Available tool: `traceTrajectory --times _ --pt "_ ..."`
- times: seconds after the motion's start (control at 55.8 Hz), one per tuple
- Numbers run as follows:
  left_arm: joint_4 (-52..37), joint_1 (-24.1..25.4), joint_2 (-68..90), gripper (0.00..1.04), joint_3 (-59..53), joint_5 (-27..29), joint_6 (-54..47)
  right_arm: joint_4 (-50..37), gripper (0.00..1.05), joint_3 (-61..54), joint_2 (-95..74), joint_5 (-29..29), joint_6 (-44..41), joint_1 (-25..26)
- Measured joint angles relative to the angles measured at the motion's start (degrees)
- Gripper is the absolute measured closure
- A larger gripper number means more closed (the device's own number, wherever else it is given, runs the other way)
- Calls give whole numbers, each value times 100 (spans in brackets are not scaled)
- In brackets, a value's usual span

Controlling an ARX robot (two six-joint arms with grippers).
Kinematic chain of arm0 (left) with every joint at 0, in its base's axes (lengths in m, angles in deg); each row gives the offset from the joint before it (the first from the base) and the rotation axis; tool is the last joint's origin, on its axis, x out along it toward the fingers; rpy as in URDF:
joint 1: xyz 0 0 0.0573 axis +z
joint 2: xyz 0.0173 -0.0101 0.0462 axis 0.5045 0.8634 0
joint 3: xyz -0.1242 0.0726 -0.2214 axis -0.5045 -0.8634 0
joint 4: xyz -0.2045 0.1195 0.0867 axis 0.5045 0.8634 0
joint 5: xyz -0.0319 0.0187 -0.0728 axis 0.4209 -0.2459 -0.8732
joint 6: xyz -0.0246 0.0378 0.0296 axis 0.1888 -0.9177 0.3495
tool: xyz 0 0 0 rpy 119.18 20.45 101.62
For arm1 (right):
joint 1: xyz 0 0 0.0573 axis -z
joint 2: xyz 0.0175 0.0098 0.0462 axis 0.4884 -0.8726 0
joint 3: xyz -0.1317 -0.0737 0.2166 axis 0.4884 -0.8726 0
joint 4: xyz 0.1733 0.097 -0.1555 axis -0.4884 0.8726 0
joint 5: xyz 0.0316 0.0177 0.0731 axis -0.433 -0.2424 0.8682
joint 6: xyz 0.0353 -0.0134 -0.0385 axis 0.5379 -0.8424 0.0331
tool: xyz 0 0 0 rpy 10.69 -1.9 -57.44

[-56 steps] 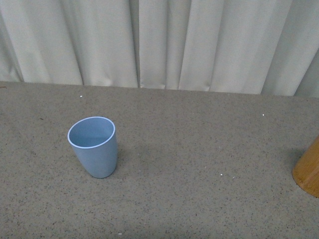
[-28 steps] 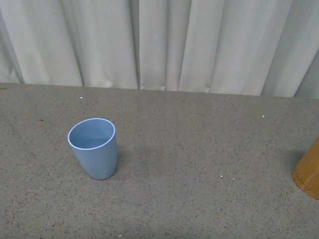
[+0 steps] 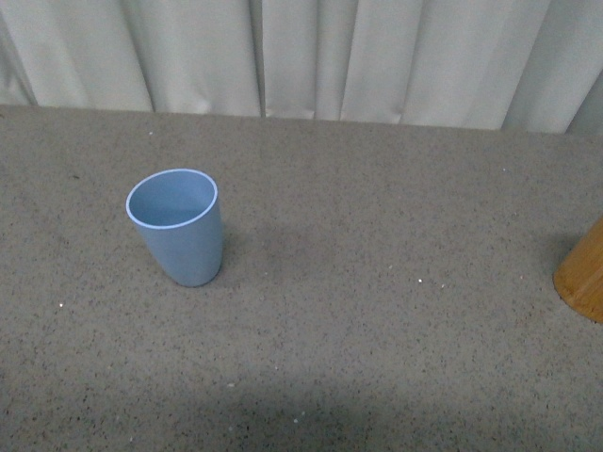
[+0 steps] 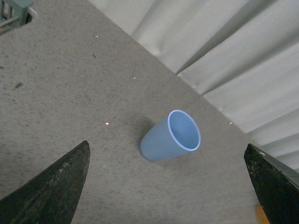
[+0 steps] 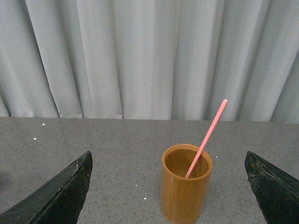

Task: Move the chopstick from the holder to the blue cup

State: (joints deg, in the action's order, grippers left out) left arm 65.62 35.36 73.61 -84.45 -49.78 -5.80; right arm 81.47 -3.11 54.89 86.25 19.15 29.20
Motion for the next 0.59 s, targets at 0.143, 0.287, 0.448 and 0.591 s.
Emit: traceTrajectory --times 0.143,0.287,0.448,0.591 --pt "-1416 -382 1519 7 142 533 597 0 10 0 4 2 0 0" --pt "-2533 -813 3178 7 566 916 815 0 10 0 4 2 0 0" --pt "-2833 -964 4537 7 1093 1054 859 0 10 0 4 2 0 0" --pt "-2833 -1040 5366 7 1475 1084 901 0 10 0 4 2 0 0"
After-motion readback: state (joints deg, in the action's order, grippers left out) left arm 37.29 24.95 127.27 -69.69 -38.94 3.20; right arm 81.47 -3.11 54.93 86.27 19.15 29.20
